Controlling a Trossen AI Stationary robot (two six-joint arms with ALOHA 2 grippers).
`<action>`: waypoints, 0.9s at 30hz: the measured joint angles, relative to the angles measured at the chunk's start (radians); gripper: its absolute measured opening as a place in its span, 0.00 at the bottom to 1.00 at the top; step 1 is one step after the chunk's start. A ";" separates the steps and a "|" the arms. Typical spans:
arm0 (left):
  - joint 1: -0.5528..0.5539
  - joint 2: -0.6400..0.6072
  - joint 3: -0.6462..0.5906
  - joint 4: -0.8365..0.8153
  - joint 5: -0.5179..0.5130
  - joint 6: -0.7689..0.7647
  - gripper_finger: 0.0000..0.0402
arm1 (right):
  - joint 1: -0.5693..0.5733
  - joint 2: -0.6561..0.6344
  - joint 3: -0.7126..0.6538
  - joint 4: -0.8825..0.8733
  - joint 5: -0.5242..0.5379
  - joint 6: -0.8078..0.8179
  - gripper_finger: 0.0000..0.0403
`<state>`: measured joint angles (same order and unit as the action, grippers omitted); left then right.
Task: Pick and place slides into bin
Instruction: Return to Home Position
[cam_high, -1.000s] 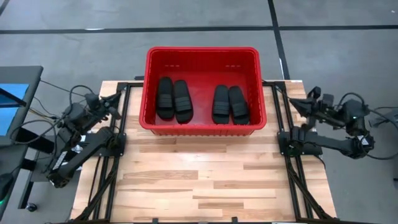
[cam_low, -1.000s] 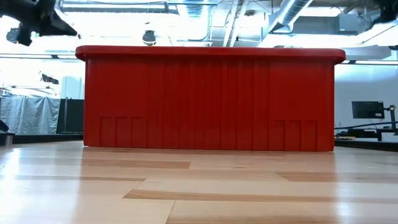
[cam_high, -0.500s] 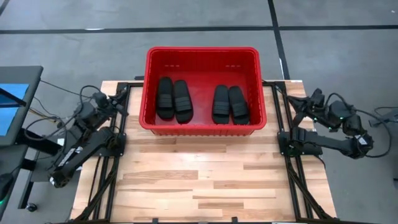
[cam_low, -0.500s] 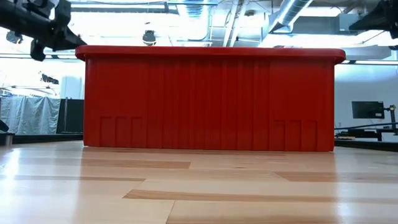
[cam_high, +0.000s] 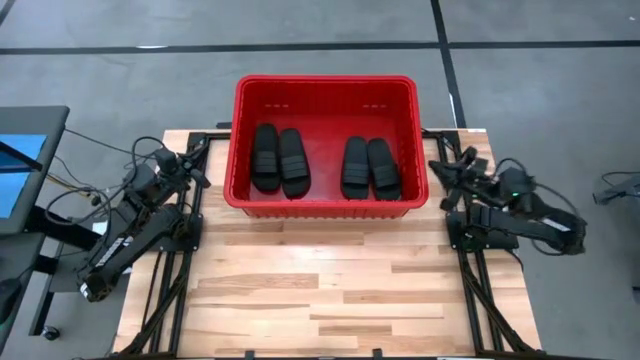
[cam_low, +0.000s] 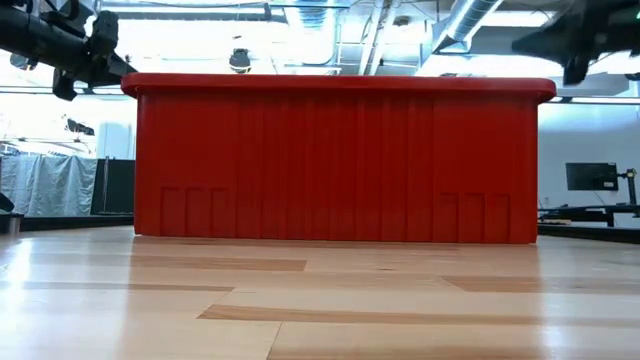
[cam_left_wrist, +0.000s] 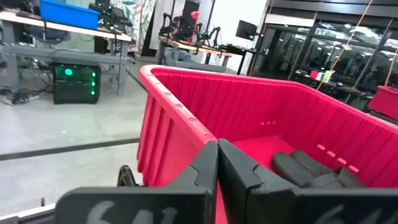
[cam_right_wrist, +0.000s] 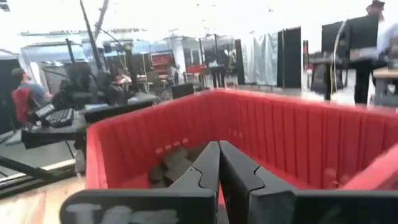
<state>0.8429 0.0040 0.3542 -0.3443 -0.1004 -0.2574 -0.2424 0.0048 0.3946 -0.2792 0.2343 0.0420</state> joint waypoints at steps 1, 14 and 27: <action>0.000 0.000 0.000 0.000 -0.002 0.007 0.00 | 0.000 0.000 -0.034 0.020 0.004 0.013 0.00; 0.000 0.000 0.000 -0.011 -0.038 0.044 0.00 | -0.002 -0.001 -0.234 0.207 0.074 0.070 0.00; 0.000 0.000 0.055 0.034 0.371 0.063 0.00 | 0.000 -0.001 -0.092 0.128 -0.239 0.024 0.00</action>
<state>0.8432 0.0040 0.4093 -0.3103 0.2707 -0.1944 -0.2420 0.0040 0.3027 -0.1515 -0.0045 0.0665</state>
